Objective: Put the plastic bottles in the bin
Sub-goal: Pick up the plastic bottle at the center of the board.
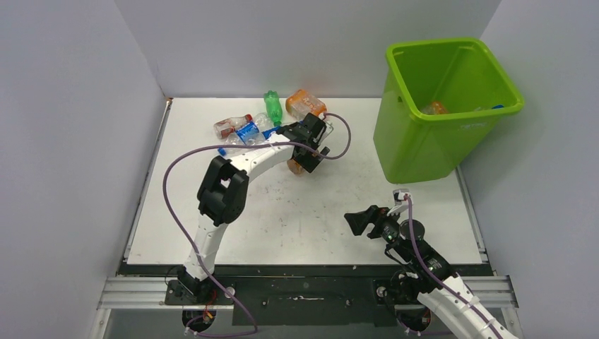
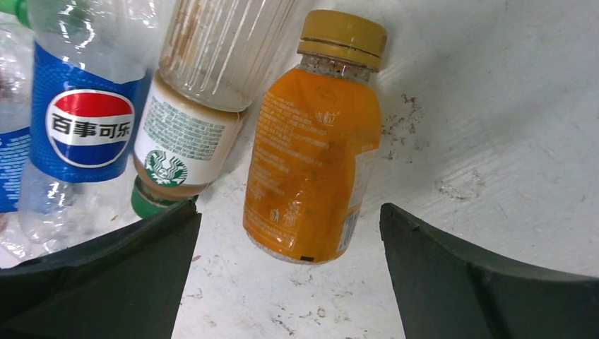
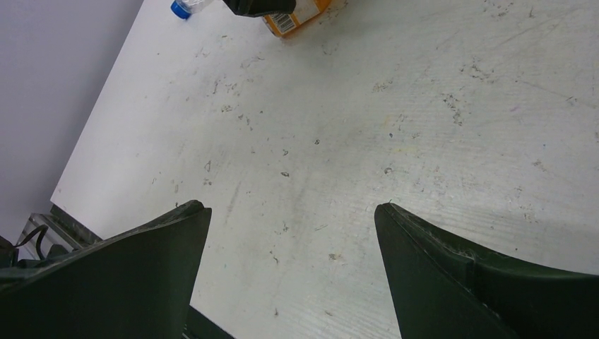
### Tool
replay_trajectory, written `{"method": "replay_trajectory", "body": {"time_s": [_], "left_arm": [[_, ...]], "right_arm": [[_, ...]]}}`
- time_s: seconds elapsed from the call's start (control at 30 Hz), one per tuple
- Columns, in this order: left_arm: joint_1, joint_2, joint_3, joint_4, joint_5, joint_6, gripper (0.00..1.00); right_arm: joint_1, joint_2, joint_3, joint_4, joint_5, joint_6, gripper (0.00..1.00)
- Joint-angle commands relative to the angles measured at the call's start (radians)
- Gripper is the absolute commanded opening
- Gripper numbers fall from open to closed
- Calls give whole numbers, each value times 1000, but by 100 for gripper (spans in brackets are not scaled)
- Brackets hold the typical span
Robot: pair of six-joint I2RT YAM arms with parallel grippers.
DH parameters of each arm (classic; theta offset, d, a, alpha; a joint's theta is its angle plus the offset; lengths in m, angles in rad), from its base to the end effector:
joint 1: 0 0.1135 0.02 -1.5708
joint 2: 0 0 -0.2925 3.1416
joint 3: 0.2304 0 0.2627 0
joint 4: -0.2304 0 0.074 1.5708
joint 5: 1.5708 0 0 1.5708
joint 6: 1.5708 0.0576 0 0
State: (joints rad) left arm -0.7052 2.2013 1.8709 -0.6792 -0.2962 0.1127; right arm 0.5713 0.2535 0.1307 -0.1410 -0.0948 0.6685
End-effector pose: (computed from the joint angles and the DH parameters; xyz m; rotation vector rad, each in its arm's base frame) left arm 0.4088 -0.3259 0.2142 0.9021 2.3539 0.1475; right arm 0.1021 0.0721 0.1808 0.0239 1.9425 0.9386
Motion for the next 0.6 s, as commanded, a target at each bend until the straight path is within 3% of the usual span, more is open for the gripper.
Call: {"method": "replay_trajectory", "body": {"time_s": [0.0,0.43,0.57], "left_arm": [[8,41,55,-3,69,-16,95],[9,75,12,33,115,-49,73],[9,44,-27,55,120,-58,59]], "right_arm": [[6,19,23,55,-13,12,90],[6,54,19,77,-16,33,90],[6,58,24,81,-14,42,90]]}}
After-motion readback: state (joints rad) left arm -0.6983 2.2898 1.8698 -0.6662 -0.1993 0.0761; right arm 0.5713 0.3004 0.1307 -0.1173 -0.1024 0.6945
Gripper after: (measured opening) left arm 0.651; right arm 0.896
